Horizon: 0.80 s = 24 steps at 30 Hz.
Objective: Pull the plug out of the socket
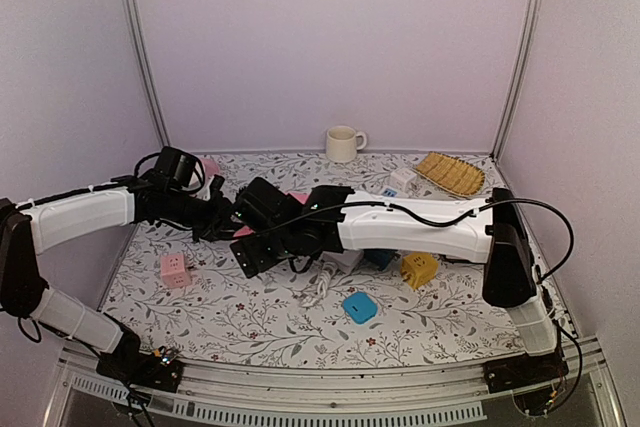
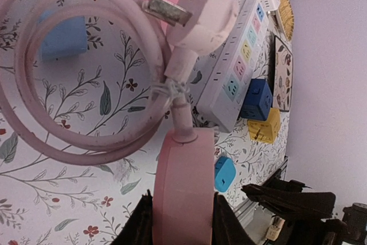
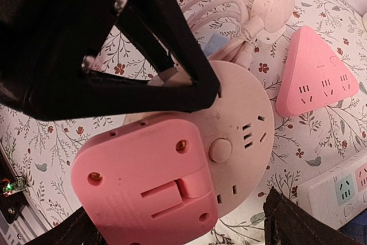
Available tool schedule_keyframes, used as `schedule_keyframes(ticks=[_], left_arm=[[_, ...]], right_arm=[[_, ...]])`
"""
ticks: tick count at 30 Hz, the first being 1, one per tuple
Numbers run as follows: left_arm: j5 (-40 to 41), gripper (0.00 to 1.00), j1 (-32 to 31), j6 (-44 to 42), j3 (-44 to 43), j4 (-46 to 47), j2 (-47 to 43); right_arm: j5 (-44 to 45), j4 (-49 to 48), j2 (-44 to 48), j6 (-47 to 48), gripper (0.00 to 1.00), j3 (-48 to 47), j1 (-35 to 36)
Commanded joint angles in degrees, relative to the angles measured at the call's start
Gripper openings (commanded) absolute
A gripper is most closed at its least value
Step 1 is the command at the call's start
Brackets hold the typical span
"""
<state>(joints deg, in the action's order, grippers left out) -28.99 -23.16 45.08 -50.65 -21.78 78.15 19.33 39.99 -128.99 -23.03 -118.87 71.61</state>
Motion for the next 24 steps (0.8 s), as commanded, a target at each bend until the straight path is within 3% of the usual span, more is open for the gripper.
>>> schedule_keyframes(ticks=[1,8,13,24], left_arm=[[-0.1,0.00,-0.7,-0.3,-2.4,1.8,-0.1],[0.7,0.00,-1.1,-1.2,-2.4,0.8,-0.1],[0.8,0.00,-1.0,-1.5,-2.3,0.5,-0.1],[1.1,0.00,-1.0,-2.4,-2.1,0.0,-0.7]], right_arm=[[3.5,2.2,-1.2,0.9,0.95,-2.2,0.1],[9.8,4.2,0.5,-0.5,0.95,-1.9,-0.1],[8.1,2.4,1.6,0.1,0.91,-1.2,-0.1],[4.3,-2.9,5.8,-0.4,0.72,4.5,-1.2]])
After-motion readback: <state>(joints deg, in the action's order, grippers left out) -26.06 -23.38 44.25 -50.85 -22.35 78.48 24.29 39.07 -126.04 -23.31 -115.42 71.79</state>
